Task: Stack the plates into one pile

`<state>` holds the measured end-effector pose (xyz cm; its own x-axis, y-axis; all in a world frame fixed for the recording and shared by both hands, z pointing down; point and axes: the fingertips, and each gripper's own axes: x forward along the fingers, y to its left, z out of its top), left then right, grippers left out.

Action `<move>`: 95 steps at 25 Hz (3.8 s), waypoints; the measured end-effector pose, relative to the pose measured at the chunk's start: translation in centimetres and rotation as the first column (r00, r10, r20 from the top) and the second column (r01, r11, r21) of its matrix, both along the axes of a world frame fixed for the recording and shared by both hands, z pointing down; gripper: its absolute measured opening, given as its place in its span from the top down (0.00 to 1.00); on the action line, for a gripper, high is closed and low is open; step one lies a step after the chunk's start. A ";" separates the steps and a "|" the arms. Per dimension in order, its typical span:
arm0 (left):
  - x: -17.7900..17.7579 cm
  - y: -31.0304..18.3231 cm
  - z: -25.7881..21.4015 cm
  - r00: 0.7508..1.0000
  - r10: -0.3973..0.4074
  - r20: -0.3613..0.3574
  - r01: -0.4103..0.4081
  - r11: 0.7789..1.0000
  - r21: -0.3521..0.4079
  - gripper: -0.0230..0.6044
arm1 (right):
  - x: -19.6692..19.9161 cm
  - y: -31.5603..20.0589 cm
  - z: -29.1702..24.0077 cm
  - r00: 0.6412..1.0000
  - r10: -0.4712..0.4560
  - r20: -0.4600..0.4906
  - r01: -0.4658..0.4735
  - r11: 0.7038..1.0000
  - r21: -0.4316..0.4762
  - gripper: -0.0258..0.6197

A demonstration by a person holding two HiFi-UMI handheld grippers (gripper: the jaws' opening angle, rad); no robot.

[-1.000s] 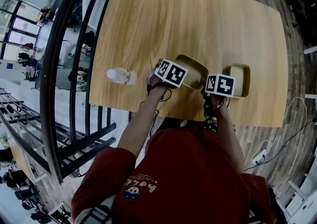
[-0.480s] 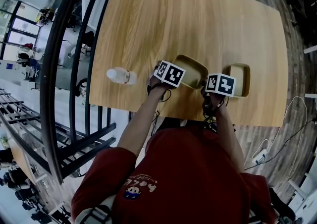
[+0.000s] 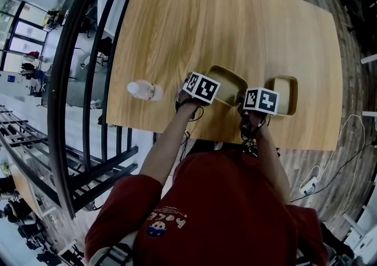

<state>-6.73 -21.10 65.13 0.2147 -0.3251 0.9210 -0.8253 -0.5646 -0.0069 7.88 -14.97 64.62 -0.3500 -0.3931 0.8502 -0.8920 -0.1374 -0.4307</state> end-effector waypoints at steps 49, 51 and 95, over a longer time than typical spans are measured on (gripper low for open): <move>20.0 -0.7 -8.6 0.908 0.412 -0.082 -0.393 0.902 0.180 0.91 | 14.9 5.4 -7.5 0.870 0.492 0.035 -0.487 0.847 0.212 0.83; 21.5 -0.6 -8.5 0.893 0.444 -0.080 -0.424 0.887 0.184 0.91 | 15.6 5.9 -7.4 0.850 0.524 0.044 -0.521 0.828 0.207 0.83; 29.8 -1.9 -1.4 0.719 0.680 0.142 -0.694 0.714 0.096 0.80 | 18.1 9.3 -1.1 0.633 0.771 0.065 -0.773 0.634 0.001 0.72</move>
<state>23.05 -22.95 63.76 0.3463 -0.2406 0.9067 -0.2020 -0.9630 -0.1784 26.01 -5.67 63.52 0.0478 -0.5623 0.8256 -0.4408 -0.7535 -0.4877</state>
